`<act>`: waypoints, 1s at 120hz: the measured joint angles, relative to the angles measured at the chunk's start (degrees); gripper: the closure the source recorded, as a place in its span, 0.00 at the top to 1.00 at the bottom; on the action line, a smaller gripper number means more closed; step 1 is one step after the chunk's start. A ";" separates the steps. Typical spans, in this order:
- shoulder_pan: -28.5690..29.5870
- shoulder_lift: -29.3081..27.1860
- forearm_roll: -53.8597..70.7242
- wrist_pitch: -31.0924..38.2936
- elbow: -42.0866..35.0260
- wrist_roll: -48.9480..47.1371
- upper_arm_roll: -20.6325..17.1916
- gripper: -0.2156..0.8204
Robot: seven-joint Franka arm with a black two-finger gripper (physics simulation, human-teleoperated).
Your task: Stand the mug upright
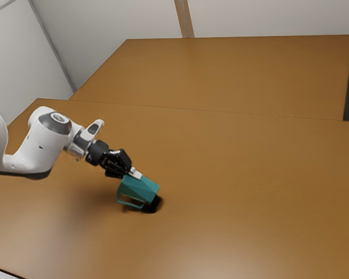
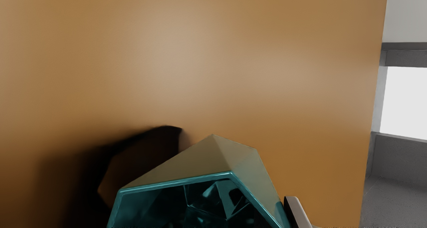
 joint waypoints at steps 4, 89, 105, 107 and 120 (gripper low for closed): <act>-0.37 -0.39 0.92 0.26 0.29 -0.21 0.02 0.05; -15.44 11.78 41.89 4.30 26.48 -5.18 -1.62 0.04; -16.85 13.95 47.02 5.09 27.27 -5.87 -1.66 0.04; -16.99 14.18 47.73 5.15 27.47 -5.94 -1.66 0.04; -17.78 15.90 51.76 5.47 28.73 -6.38 -1.66 0.04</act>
